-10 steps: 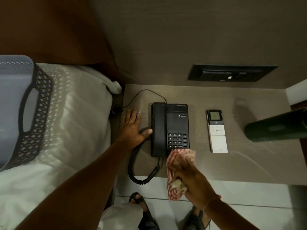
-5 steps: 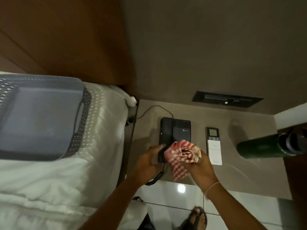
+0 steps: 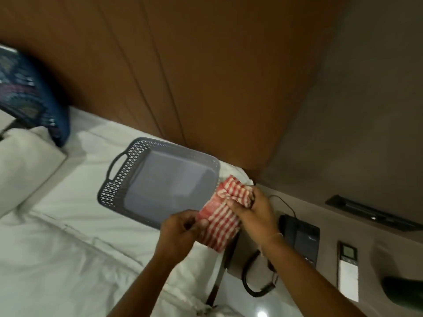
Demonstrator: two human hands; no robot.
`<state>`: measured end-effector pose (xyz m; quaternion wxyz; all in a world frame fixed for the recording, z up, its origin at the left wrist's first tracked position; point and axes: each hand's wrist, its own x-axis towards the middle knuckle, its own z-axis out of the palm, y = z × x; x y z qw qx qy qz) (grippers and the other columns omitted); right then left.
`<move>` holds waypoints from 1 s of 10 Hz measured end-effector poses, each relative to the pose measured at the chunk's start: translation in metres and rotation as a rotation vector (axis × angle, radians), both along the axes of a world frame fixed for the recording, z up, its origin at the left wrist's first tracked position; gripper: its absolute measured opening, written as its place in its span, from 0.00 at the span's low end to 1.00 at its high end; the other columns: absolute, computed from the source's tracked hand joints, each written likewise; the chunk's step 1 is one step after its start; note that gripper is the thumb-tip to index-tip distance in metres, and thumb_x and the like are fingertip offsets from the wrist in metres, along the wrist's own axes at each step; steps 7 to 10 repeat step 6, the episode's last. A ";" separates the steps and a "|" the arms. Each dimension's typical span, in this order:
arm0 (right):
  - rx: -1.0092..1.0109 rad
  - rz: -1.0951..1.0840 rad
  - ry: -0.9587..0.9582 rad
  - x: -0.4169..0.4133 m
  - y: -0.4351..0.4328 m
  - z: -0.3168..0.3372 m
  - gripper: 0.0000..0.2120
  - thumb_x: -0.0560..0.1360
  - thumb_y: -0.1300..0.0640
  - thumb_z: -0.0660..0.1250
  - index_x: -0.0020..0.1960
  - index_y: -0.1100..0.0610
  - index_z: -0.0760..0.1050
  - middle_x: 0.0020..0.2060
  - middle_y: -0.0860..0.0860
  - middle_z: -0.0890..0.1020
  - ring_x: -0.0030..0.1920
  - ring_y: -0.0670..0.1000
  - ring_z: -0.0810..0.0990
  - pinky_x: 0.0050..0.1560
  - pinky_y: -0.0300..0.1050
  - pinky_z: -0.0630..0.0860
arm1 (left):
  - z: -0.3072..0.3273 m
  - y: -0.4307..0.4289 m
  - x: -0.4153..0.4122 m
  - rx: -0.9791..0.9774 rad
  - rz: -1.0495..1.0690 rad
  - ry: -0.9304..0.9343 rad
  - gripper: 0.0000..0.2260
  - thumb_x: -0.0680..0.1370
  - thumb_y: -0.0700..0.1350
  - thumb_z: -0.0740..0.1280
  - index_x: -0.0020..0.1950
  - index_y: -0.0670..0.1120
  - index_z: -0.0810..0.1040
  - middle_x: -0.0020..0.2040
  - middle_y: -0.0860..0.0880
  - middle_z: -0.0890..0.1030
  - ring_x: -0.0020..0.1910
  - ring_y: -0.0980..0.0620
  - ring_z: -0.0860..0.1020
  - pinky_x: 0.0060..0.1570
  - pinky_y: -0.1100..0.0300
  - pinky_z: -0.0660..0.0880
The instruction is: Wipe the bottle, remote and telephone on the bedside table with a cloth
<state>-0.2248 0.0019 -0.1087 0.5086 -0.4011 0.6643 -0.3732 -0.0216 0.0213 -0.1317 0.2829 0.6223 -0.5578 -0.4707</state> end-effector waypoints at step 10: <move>-0.165 0.532 1.419 0.104 -0.111 -0.085 0.15 0.72 0.44 0.68 0.56 0.48 0.81 0.62 0.53 0.75 0.63 0.59 0.66 0.60 0.57 0.62 | -0.074 -0.076 0.062 0.143 -0.088 -0.916 0.14 0.77 0.54 0.67 0.56 0.46 0.81 0.52 0.44 0.84 0.51 0.42 0.82 0.46 0.54 0.75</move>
